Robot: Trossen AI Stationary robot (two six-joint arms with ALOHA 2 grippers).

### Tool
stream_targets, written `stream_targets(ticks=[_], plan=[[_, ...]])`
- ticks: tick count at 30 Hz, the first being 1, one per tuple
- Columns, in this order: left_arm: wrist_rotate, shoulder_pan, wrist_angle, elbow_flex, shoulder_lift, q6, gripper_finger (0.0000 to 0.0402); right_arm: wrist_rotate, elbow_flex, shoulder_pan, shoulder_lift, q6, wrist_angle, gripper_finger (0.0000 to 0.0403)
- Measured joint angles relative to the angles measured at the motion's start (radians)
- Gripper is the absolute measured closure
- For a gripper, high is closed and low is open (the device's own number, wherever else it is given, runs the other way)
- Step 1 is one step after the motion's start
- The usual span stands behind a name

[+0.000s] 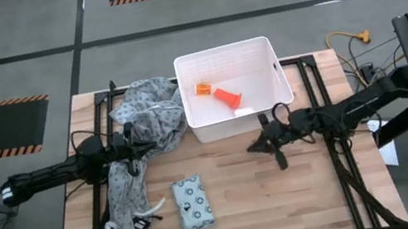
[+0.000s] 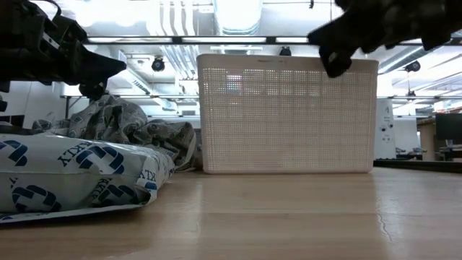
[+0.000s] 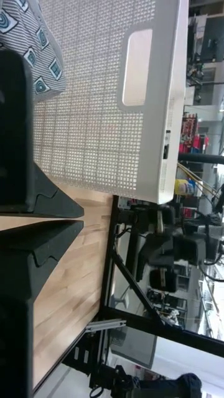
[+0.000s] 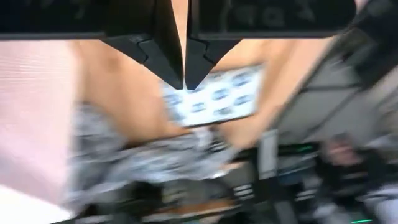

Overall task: Pick & place medical supplies in basket/bin
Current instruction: Put the mailer bag into the white bin

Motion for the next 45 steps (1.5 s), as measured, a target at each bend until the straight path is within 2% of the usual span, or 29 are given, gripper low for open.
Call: stream_targets(ticks=[7, 11, 14, 17, 21, 23, 25, 28, 32, 37, 42, 45], plan=[[0.0, 0.0, 0.0, 0.0, 0.004, 0.0, 0.0402, 0.318, -0.021, 0.0, 0.049, -0.059, 0.033, 0.0394], [0.0, 0.0, 0.0, 0.0, 0.004, 0.0, 0.0402, 0.363, -0.021, -0.001, 0.053, -0.097, 0.068, 0.0394], [0.0, 0.0, 0.0, 0.0, 0.004, 0.0, 0.0402, 0.305, -0.01, -0.003, 0.045, -0.104, 0.108, 0.0394], [0.0, 0.0, 0.0, 0.0, 0.004, 0.0, 0.0402, 0.135, 0.003, -0.001, 0.022, -0.071, 0.111, 0.0394], [0.0, 0.0, 0.0, 0.0, 0.004, 0.0, 0.0402, -0.081, 0.003, 0.001, -0.005, 0.054, 0.108, 0.0394], [0.0, 0.0, 0.0, 0.0, 0.004, 0.0, 0.0402, -0.165, 0.003, 0.011, -0.023, 0.088, 0.111, 0.0394], [0.0, 0.0, 0.0, 0.0, 0.004, 0.0, 0.0402, -0.205, 0.0, 0.033, -0.047, 0.076, 0.111, 0.0394], [0.0, 0.0, 0.0, 0.0, 0.004, 0.0, 0.0402, -0.196, -0.018, 0.069, -0.091, 0.01, 0.111, 0.0394], [0.0, 0.0, 0.0, 0.0, 0.004, 0.0, 0.0402, -0.098, -0.066, 0.109, -0.142, -0.019, 0.112, 0.0394], [0.0, 0.0, 0.0, 0.0, 0.004, 0.0, 0.0402, -0.067, -0.149, 0.12, -0.221, 0.01, 0.117, 0.0394], [0.0, 0.0, 0.0, 0.0, 0.004, 0.0, 0.0402, -0.065, -0.269, 0.12, -0.345, 0.019, 0.21, 0.0394], [0.0, 0.0, 0.0, 0.0, 0.004, 0.0, 0.0402, 0.014, -0.326, 0.119, -0.432, 0.011, 0.235, 0.0394]])
